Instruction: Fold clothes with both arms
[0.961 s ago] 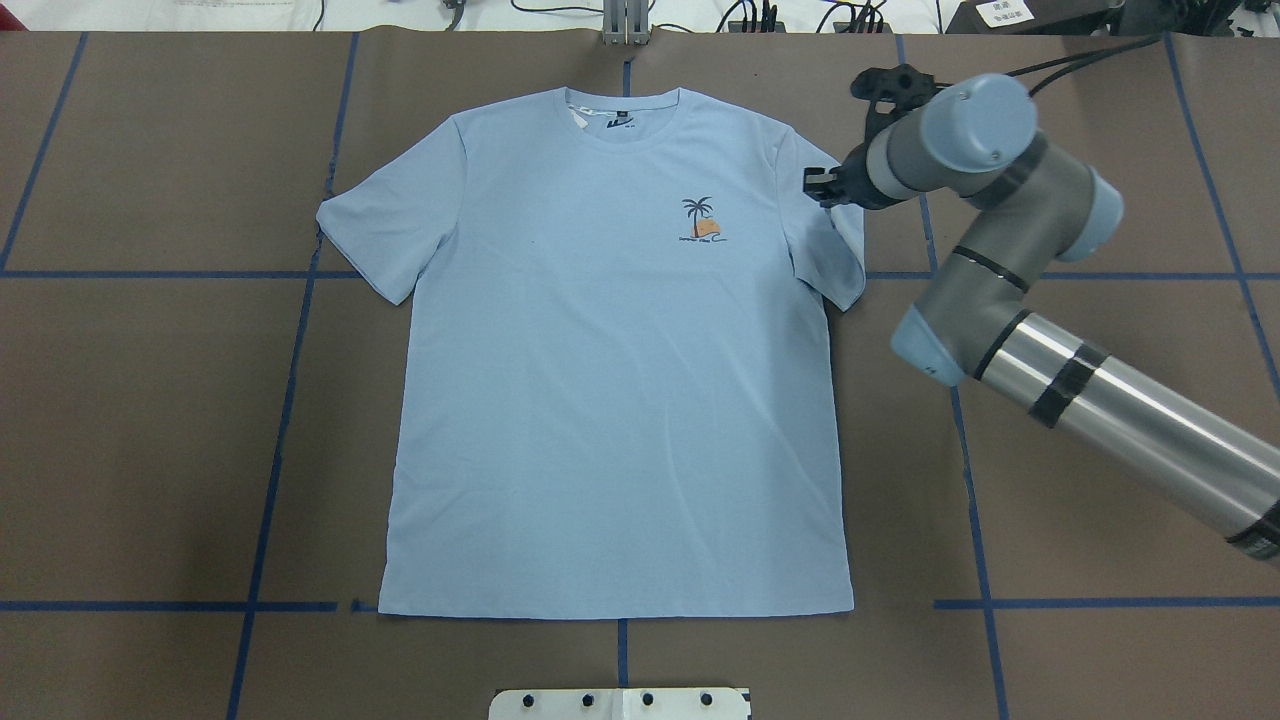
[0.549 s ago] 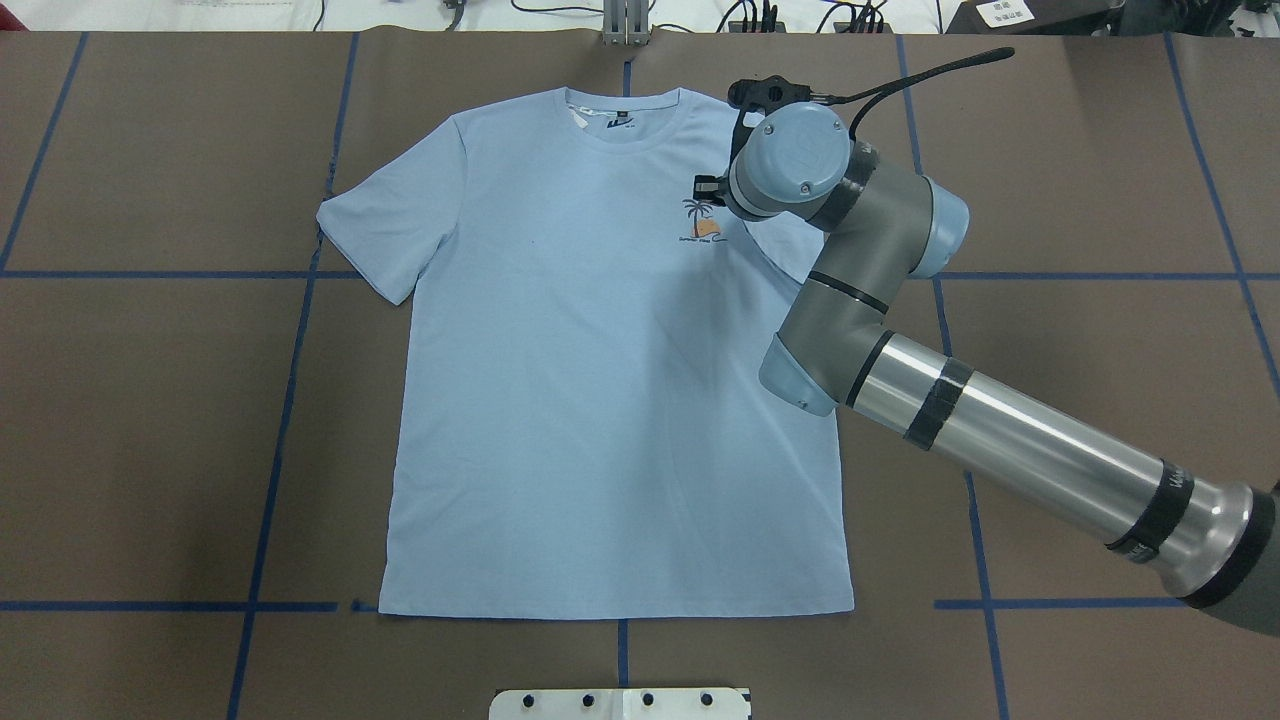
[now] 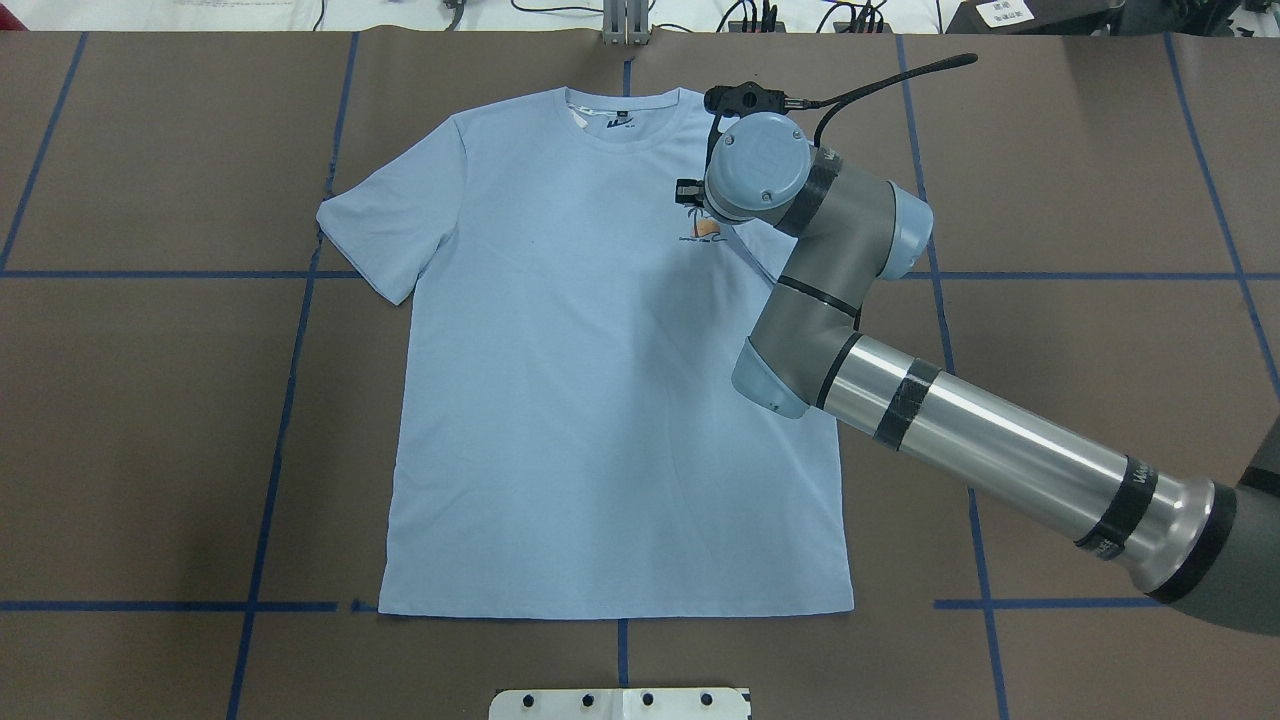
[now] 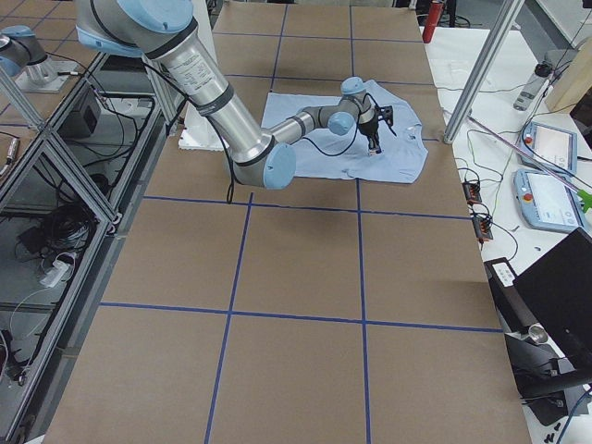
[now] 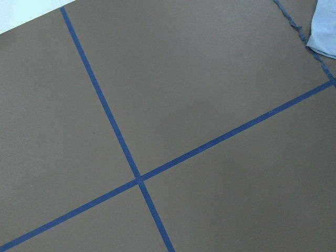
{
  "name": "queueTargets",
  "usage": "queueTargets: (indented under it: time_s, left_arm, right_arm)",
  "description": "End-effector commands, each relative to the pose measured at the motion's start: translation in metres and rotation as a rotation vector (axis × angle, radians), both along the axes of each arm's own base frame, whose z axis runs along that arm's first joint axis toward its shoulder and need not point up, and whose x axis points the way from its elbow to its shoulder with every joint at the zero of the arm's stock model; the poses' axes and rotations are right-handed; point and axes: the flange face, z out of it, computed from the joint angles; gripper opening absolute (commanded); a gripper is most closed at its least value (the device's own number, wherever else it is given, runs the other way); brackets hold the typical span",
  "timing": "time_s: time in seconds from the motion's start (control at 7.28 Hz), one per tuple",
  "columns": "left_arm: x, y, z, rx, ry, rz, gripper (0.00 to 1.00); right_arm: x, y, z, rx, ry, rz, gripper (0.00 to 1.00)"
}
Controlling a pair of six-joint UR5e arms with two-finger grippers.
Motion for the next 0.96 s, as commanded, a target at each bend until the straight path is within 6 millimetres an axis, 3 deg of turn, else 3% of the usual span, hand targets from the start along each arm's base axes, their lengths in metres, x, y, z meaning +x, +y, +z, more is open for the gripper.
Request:
queueTargets:
  time_s: [0.0, 0.14, 0.27, 0.41, 0.55, 0.69, 0.82]
  left_arm:
    - [0.001, -0.012, -0.011, 0.012, 0.009, -0.003, 1.00]
    - [0.002, -0.022, -0.023, 0.045, 0.012, -0.012, 1.00]
    - [0.004, -0.025, -0.034, 0.061, 0.030, -0.046, 1.00]
    - [0.057, -0.042, -0.049, 0.004, 0.069, -0.025, 1.00]
    - [0.124, -0.069, -0.064, -0.081, 0.085, -0.009, 1.00]
    - [0.153, -0.104, -0.086, -0.182, 0.121, -0.085, 1.00]
    - [0.171, -0.121, -0.099, -0.223, 0.146, -0.123, 1.00]
  right_arm:
    - [-0.004, -0.003, -0.021, -0.013, -0.010, -0.004, 1.00]
    - [0.007, -0.014, -0.042, -0.076, 0.003, -0.041, 1.00]
    - [0.030, -0.027, -0.050, -0.163, -0.001, -0.120, 1.00]
    - [0.064, -0.039, -0.052, -0.142, 0.002, -0.178, 1.00]
    - [0.110, -0.054, -0.034, -0.121, 0.017, -0.240, 1.00]
    - [0.176, -0.071, 0.002, -0.105, 0.001, -0.325, 1.00]
    - [0.240, -0.086, 0.035, -0.085, -0.007, -0.367, 1.00]
